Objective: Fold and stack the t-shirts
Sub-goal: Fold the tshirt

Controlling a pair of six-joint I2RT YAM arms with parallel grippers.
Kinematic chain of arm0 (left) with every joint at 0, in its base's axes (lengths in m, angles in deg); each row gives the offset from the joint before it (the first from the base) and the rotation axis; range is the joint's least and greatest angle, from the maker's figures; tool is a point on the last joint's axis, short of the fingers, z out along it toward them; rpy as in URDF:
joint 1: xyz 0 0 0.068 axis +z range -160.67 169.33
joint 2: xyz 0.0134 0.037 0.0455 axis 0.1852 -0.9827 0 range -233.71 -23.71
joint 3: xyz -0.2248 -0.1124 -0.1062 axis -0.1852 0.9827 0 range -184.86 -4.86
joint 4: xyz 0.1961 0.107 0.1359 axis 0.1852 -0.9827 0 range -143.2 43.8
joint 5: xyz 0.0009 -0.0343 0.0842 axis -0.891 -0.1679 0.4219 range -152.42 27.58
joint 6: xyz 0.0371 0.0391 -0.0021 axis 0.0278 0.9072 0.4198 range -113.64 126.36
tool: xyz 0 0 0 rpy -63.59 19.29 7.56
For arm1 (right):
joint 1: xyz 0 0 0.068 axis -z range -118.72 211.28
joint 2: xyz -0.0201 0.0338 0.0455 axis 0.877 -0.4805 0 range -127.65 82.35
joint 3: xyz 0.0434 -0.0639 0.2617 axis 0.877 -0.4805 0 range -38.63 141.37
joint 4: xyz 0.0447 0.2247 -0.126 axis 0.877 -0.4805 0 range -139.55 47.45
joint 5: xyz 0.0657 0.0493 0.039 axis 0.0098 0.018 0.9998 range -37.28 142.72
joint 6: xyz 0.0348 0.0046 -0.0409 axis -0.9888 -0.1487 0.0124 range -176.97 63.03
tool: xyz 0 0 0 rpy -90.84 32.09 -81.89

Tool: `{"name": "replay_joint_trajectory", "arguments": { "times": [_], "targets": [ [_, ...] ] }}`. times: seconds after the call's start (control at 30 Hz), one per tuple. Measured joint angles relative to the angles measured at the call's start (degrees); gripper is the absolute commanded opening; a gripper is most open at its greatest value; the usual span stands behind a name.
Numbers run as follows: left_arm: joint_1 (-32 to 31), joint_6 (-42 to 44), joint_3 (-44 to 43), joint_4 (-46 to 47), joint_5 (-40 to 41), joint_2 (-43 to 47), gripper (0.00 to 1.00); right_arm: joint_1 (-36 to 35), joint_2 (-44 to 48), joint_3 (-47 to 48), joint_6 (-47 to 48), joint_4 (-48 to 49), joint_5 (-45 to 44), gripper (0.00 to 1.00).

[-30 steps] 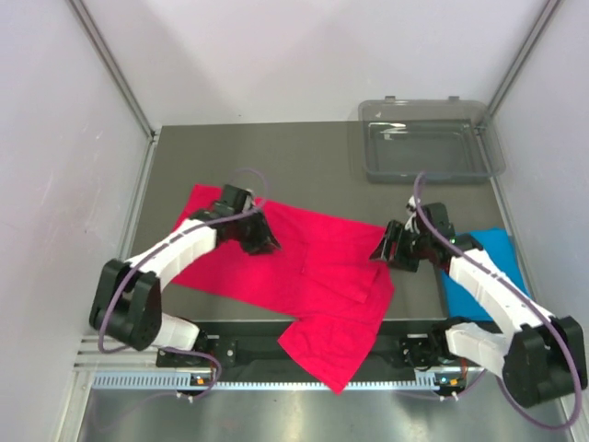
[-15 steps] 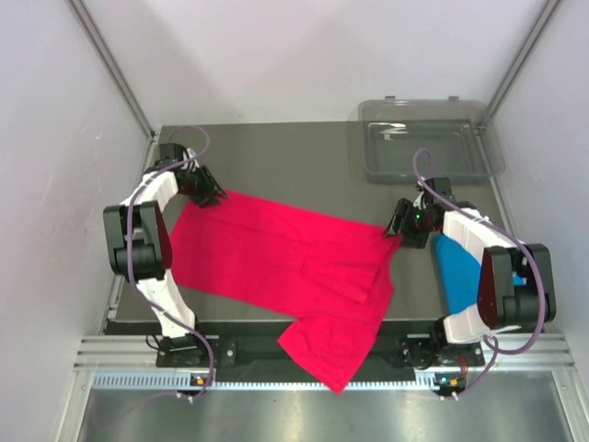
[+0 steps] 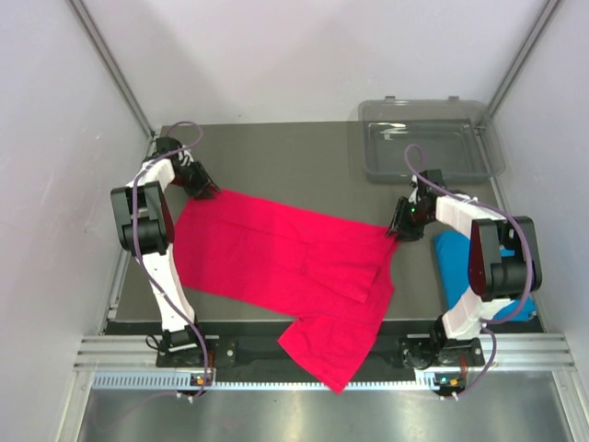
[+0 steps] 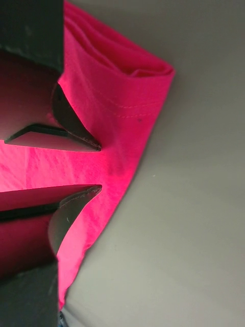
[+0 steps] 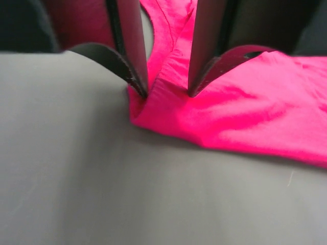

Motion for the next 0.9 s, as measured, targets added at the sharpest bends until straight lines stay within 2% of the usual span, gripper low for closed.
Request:
{"name": "replay_joint_trajectory", "arguments": {
  "times": [0.17,0.4,0.53,0.7,0.83,0.9],
  "targets": [
    [0.4,0.8,-0.4,-0.7,0.2,-0.2,0.36,0.0,-2.2,2.8,0.1,-2.5,-1.6,0.33],
    [0.7,1.2,0.4,-0.9,0.1,0.6,0.37,0.1,-2.3,4.5,1.8,-3.7,-2.4,0.41],
    [1.0,1.8,0.7,-1.5,0.5,3.1,0.38,0.1,0.6,4.4,2.8,-4.0,-2.4,0.49],
    [3.2,3.6,0.6,-1.2,0.5,6.8,0.36,0.1,3.6,4.4,3.6,-3.9,-1.4,0.53],
    [5.7,5.2,-4.9,-3.5,-0.3,4.3,0.35,0.2,3.6,4.5,4.3,-4.4,-1.3,0.58],
    [6.6,6.8,-10.3,-5.6,-0.9,0.7,0.36,0.2,3.5,4.5,5.2,-4.5,-1.3,0.59]
  ]
}}
